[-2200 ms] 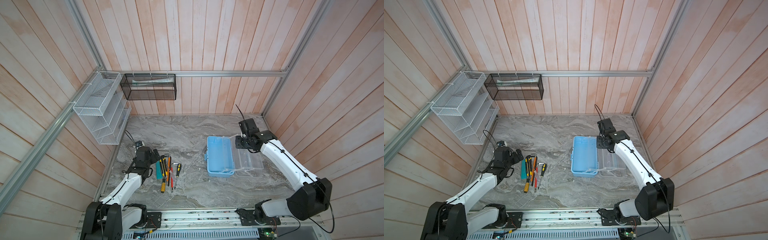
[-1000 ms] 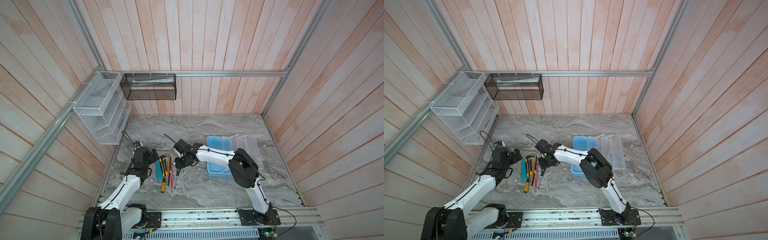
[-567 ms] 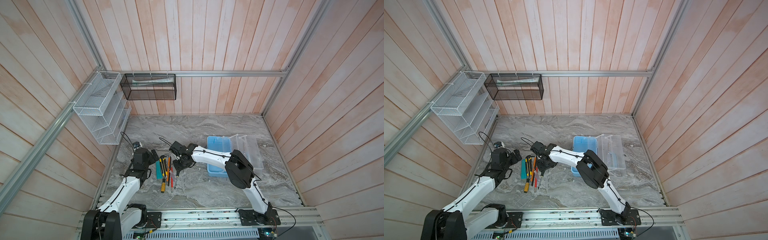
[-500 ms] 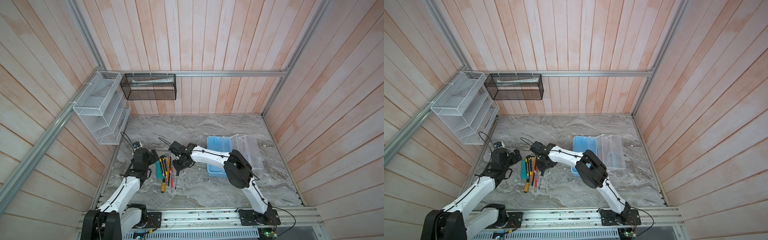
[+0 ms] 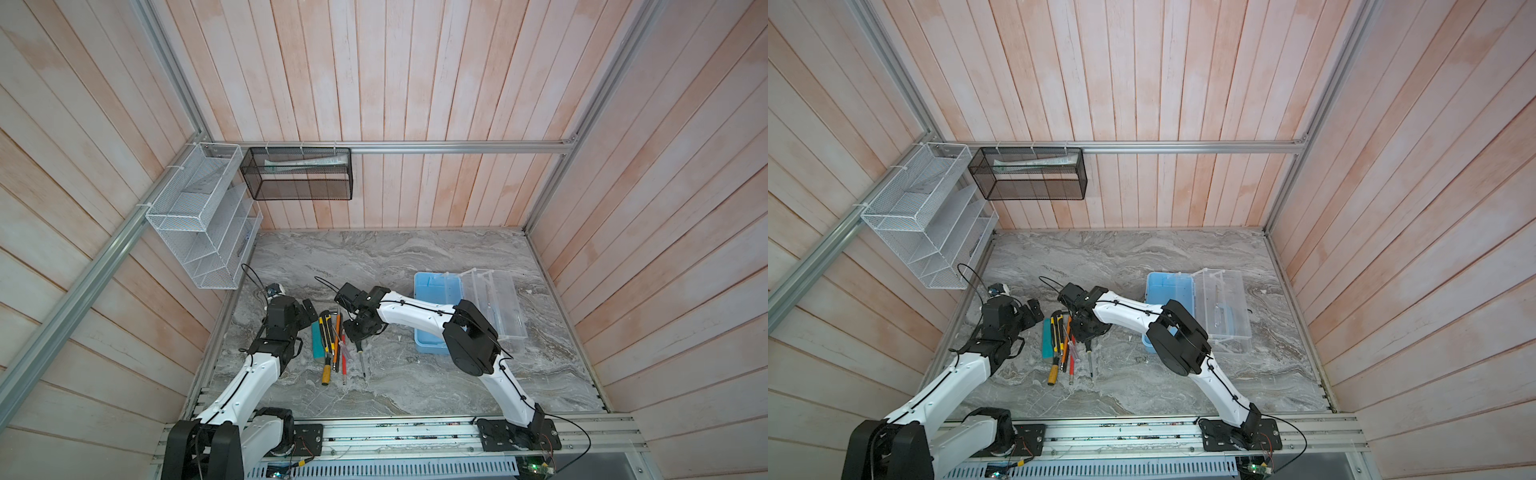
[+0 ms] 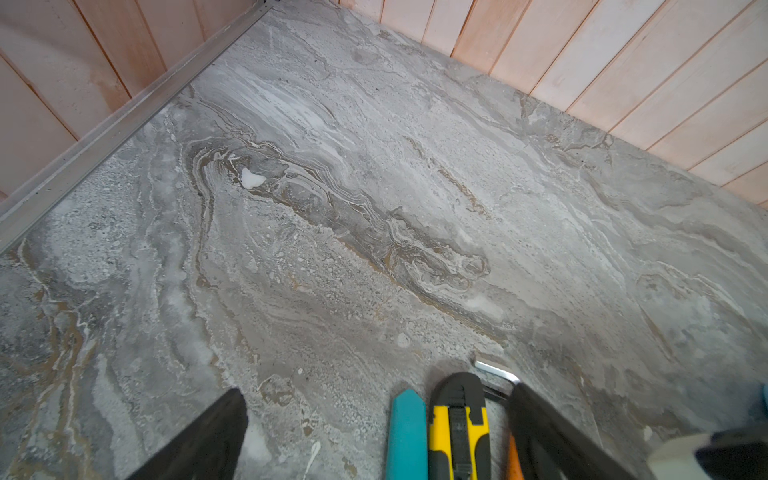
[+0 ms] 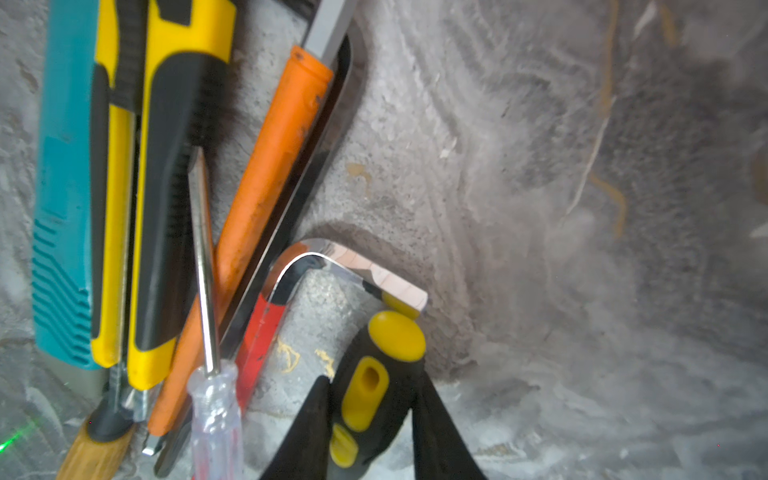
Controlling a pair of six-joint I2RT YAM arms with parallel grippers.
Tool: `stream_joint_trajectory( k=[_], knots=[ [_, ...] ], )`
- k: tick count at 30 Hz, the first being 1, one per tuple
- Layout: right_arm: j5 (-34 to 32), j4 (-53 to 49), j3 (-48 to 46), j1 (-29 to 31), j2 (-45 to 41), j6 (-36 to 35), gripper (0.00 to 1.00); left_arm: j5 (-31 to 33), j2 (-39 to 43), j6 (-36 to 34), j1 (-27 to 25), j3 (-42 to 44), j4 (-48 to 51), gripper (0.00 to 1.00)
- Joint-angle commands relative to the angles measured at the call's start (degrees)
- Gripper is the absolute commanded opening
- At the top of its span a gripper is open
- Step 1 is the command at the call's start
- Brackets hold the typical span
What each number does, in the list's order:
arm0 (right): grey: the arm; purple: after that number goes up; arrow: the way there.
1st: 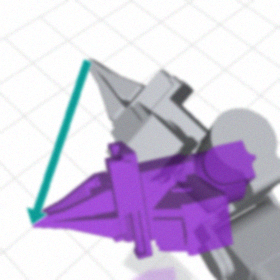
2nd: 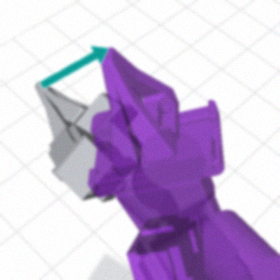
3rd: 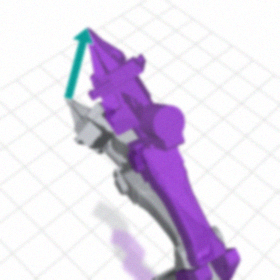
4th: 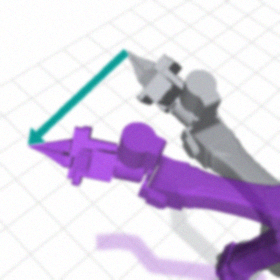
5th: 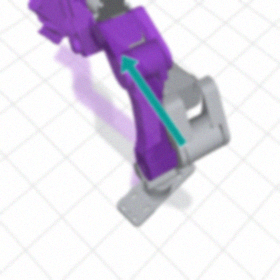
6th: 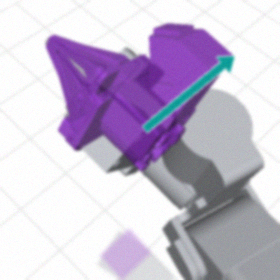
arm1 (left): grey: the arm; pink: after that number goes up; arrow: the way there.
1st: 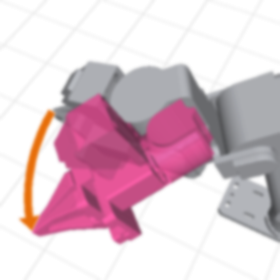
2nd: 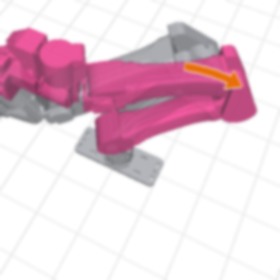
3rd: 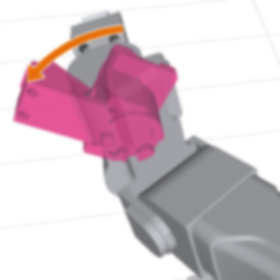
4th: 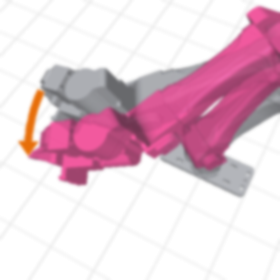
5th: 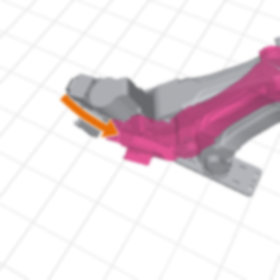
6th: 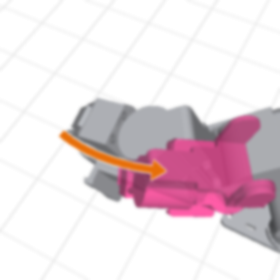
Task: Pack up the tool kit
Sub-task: 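Return the right gripper to the pile and grasp the yellow-black screwdriver, then carry the yellow-black screwdriver into the box and release it with the right gripper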
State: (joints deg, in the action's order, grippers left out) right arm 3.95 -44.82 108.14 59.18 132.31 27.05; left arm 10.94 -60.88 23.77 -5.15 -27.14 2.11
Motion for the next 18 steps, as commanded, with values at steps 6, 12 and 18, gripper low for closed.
stream_joint_trajectory(
  k=[6,12,18],
  knots=[
    [-1.1,-0.9,-1.7,-1.0,-1.5,0.8,0.10,-0.5,0.6,0.2,0.4,0.8,-0.6,1.00],
    [-2.4,-0.6,-4.3,-2.7,-7.2,-0.2,0.01,-0.4,0.5,0.3,0.4,0.8,-0.6,1.00],
    [-2.0,0.6,-10.2,-9.6,-18.5,-3.4,0.00,-0.5,0.4,0.4,0.5,0.7,-0.5,1.00]
  ],
)
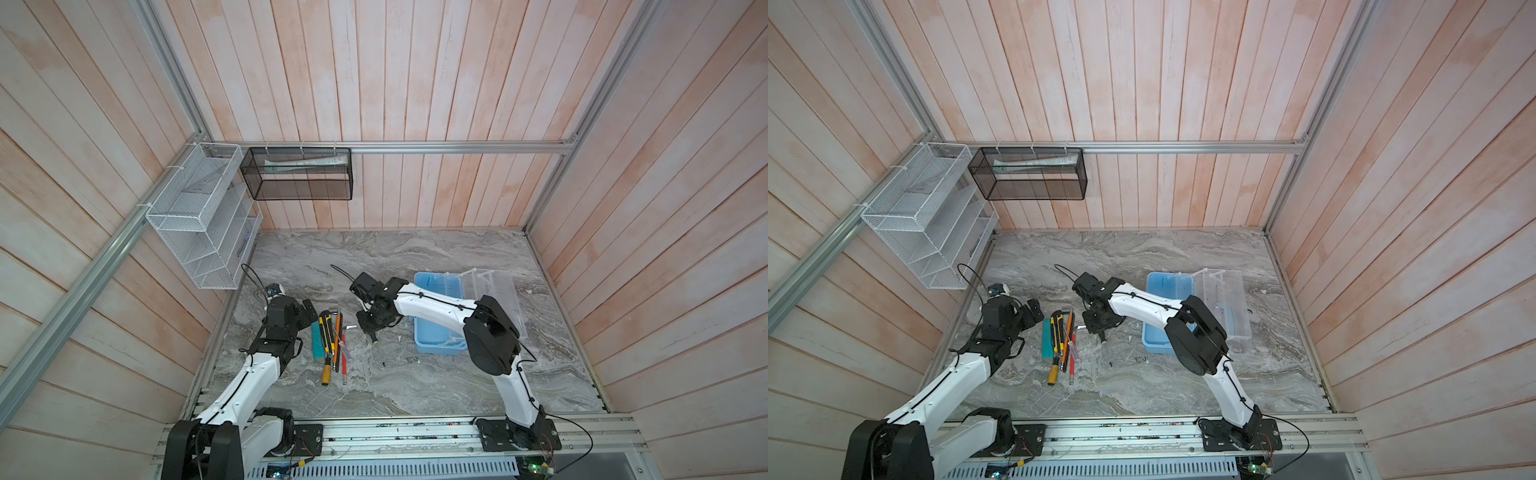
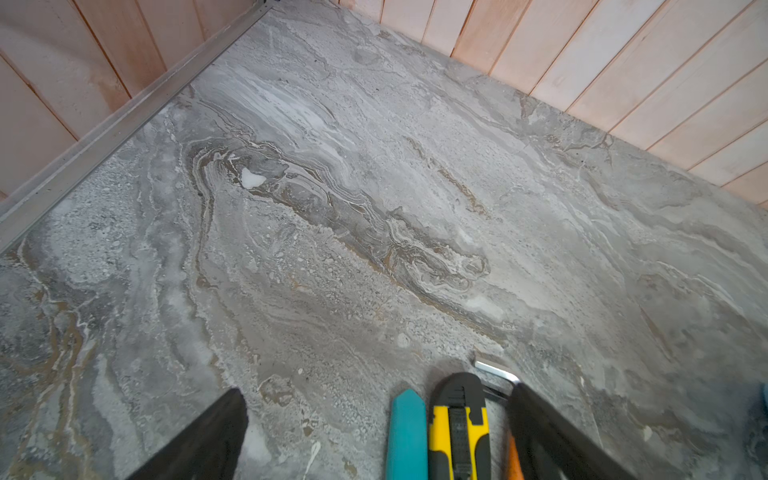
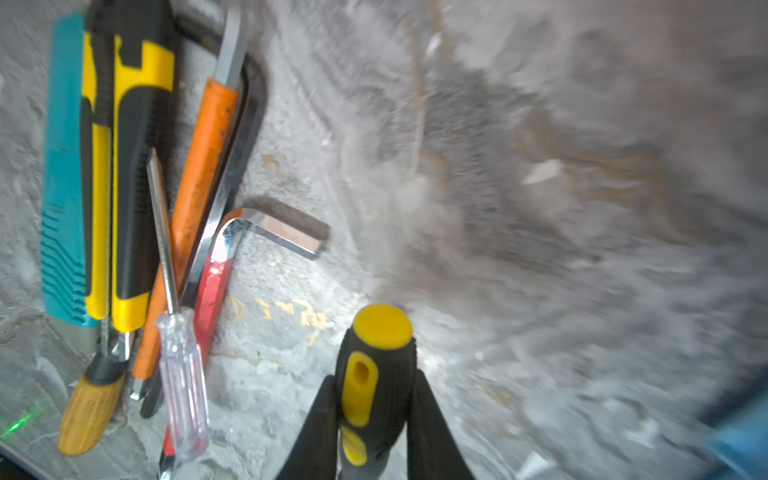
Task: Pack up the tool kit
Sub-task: 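Carry the yellow-black screwdriver into the box and release it with the right gripper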
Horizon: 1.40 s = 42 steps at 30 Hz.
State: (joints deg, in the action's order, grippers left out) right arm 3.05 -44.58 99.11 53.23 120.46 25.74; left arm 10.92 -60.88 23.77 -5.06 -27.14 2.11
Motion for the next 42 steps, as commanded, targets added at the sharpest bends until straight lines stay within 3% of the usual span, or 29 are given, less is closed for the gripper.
stream_joint_trajectory(
  k=[1,8,12,21,28,36,42],
  knots=[
    [-1.2,0.4,-2.4,-5.3,-9.1,-3.3,0.00,-0.4,0.4,0.4,0.5,0.6,-0.5,1.00],
    [-4.3,-4.9,-6.2,-19.1,-21.0,-9.4,0.00,-0.2,0.2,0.8,0.7,0.6,0.0,1.00],
    [-9.7,-7.4,-8.2,-25.6,-26.6,-10.7,0.00,-0.2,0.3,0.8,0.8,0.7,0.1,1.00],
    [-12.7,-4.0,-18.5,-37.8,-37.6,-13.3,0.00,-0.4,-0.6,0.8,0.9,0.1,0.3,1.00],
    [-10.7,-1.1,-24.2,-41.8,-38.2,-14.4,0.00,-0.7,-0.9,0.7,0.9,0.0,0.3,1.00],
    [-6.8,0.3,-26.0,-41.9,-35.0,-14.7,0.00,-0.8,-0.9,0.6,1.0,-0.1,0.3,1.00],
    [-7.7,-0.9,-25.0,-41.9,-33.6,-14.8,0.33,-0.7,-0.7,0.7,1.0,0.1,0.4,1.00]
  ],
)
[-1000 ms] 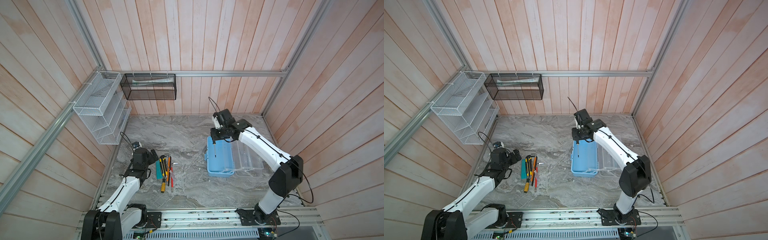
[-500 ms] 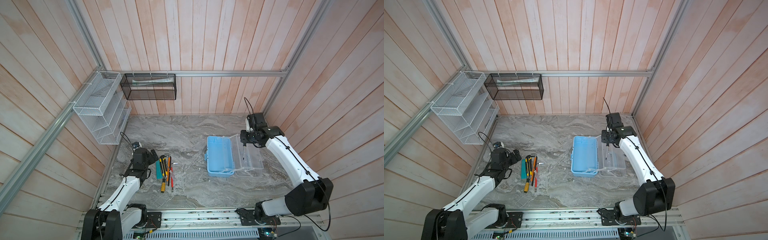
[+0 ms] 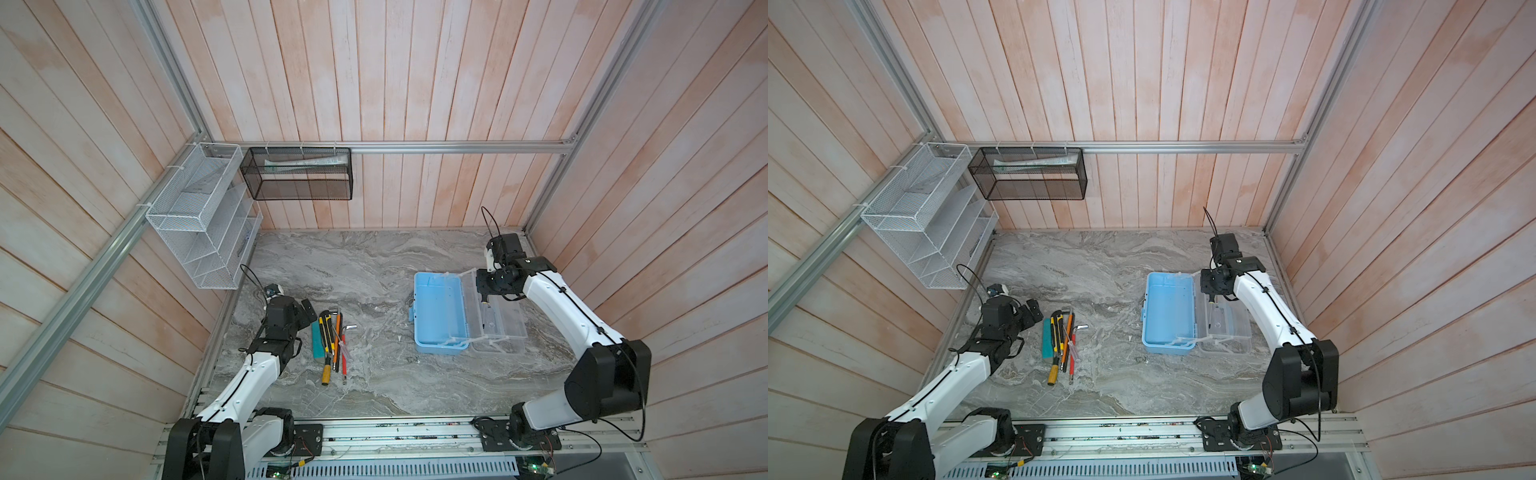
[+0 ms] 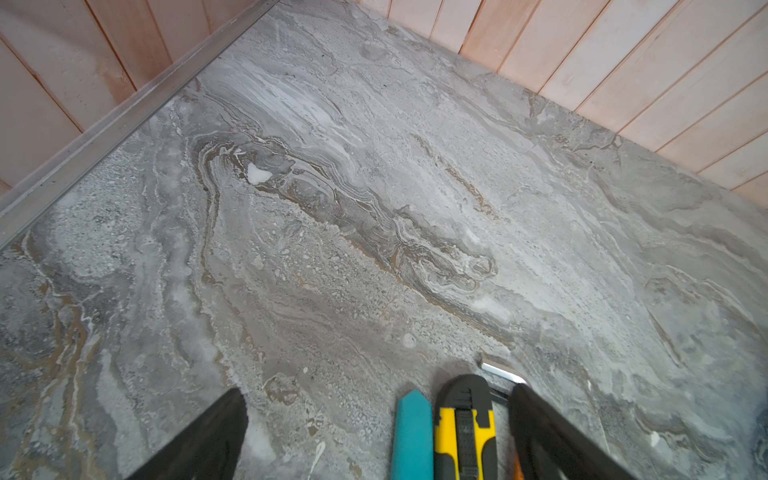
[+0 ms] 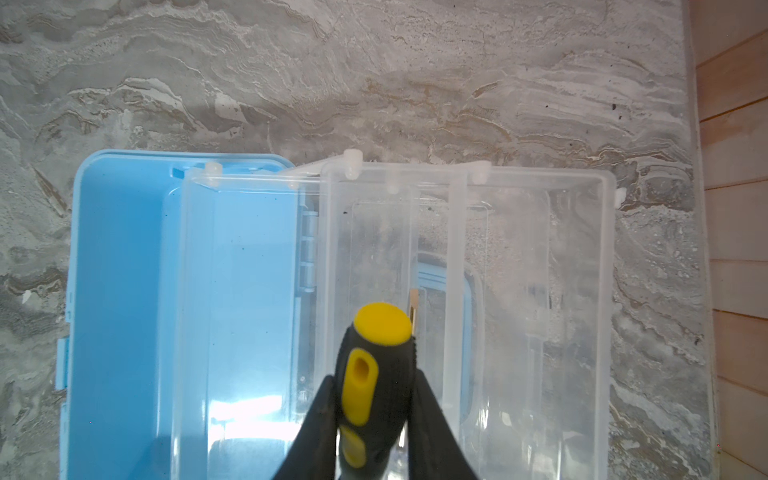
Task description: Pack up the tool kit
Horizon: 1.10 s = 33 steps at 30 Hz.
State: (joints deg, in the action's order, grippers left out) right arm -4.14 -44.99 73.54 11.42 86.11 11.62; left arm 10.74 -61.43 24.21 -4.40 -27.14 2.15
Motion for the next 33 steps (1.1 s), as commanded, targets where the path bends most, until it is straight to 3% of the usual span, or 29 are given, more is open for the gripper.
stream_joint_trajectory(
  k=[1,5,8,13,16,19,22,33],
  knots=[
    [-1.3,-1.1,1.2,0.0,0.9,-0.9,0.36,-0.5,-0.2,0.2,0.3,0.0,0.3,1.00],
    [-3.6,-3.4,4.8,0.9,1.5,-1.4,0.43,-0.5,0.0,0.3,0.4,0.1,0.3,1.00],
    [-4.1,-2.8,7.7,6.0,1.4,-1.4,0.43,-0.3,0.0,0.3,0.4,0.1,0.4,1.00],
    [9.6,13.6,2.5,23.7,1.9,-1.6,0.42,0.3,0.4,0.8,0.4,0.3,0.7,1.00],
    [15.0,22.4,0.4,33.0,6.5,1.3,0.42,0.9,1.1,1.4,0.7,0.7,0.9,1.00],
    [19.5,25.0,3.6,37.7,13.5,6.0,0.41,1.2,1.8,1.7,1.0,1.0,1.1,1.00],
    [19.6,26.3,6.4,42.7,19.1,7.3,0.41,1.1,2.2,1.9,1.2,1.3,1.1,1.00],
    [21.2,22.2,15.4,47.8,32.7,6.3,0.41,-0.3,2.4,1.7,1.9,1.6,0.7,1.00]
  ],
)
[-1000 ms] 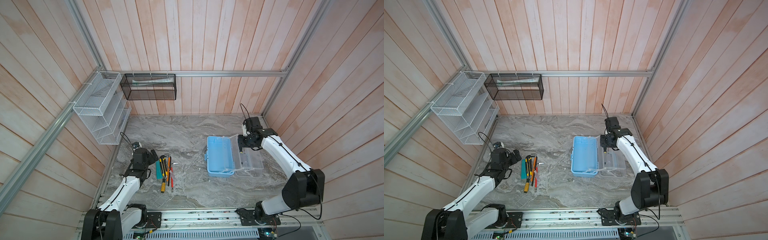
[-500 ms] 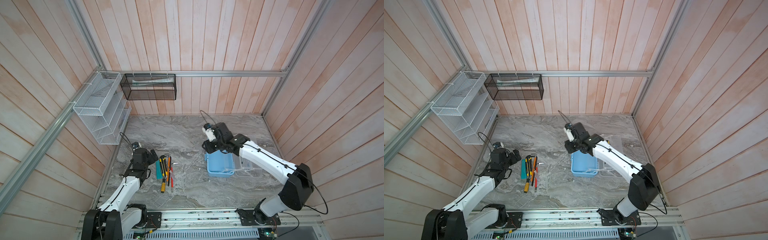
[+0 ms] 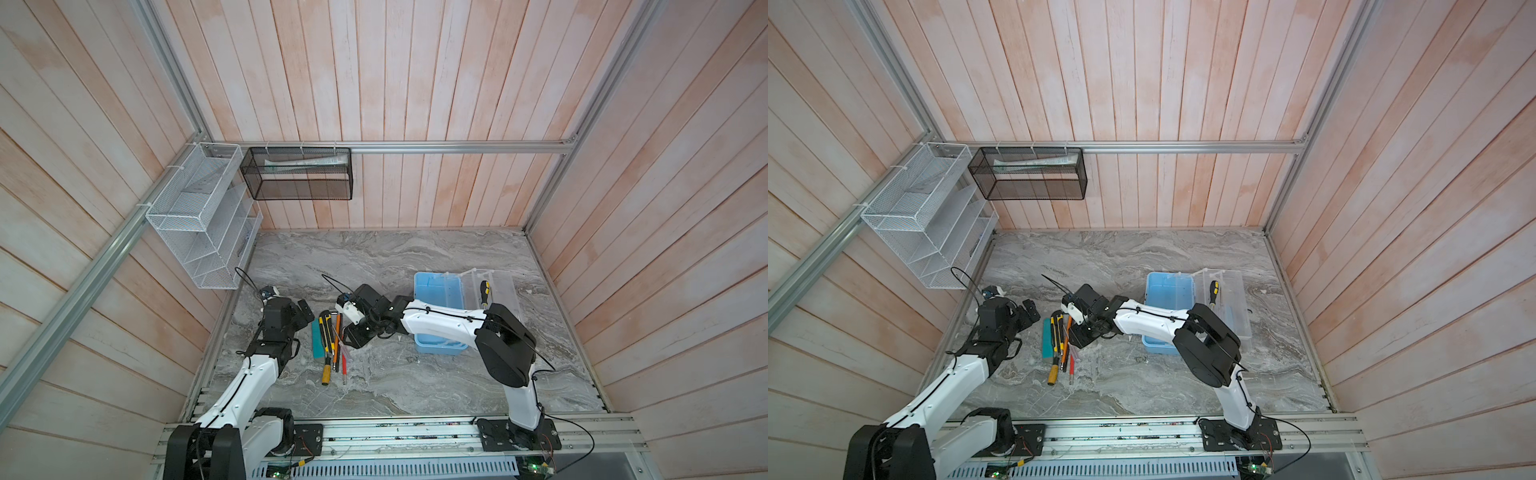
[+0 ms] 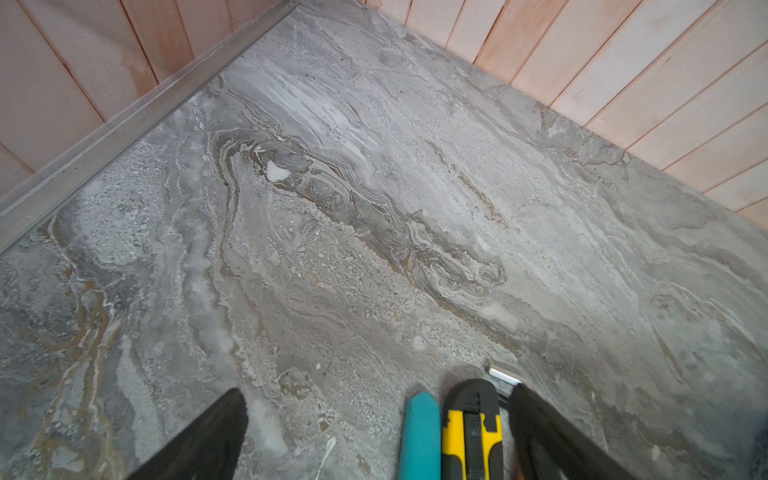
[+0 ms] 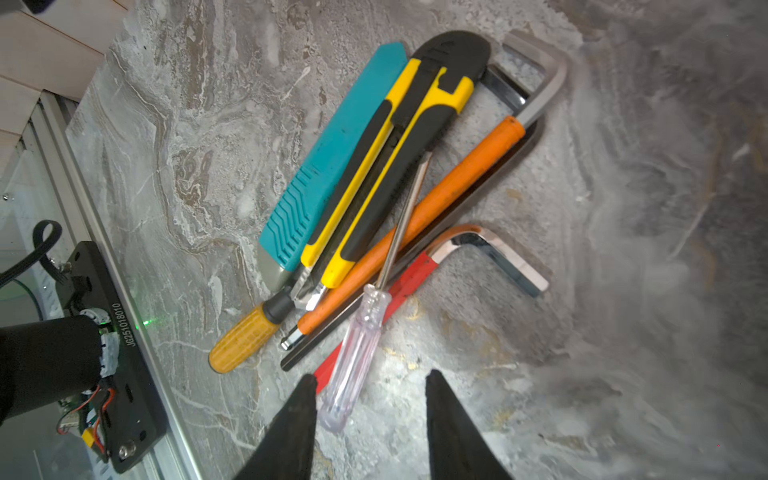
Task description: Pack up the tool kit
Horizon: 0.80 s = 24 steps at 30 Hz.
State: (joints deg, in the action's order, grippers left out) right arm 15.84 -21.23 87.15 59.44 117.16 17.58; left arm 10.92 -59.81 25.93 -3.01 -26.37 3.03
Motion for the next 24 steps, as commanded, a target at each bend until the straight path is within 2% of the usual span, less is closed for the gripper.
stream_joint_trajectory(
  k=[1,17,24],
  knots=[
    [1.8,-1.9,2.3,-0.2,2.4,0.4,0.41,-0.5,0.7,-0.1,0.4,0.8,-0.2,1.00],
    [-1.8,-12.3,13.3,2.4,12.3,-1.2,0.33,-0.7,0.9,0.4,1.0,1.0,0.0,1.00],
    [-5.3,-17.1,17.6,3.4,15.2,-1.2,0.19,-0.8,1.0,0.3,1.2,1.0,0.0,1.00]
  ],
)
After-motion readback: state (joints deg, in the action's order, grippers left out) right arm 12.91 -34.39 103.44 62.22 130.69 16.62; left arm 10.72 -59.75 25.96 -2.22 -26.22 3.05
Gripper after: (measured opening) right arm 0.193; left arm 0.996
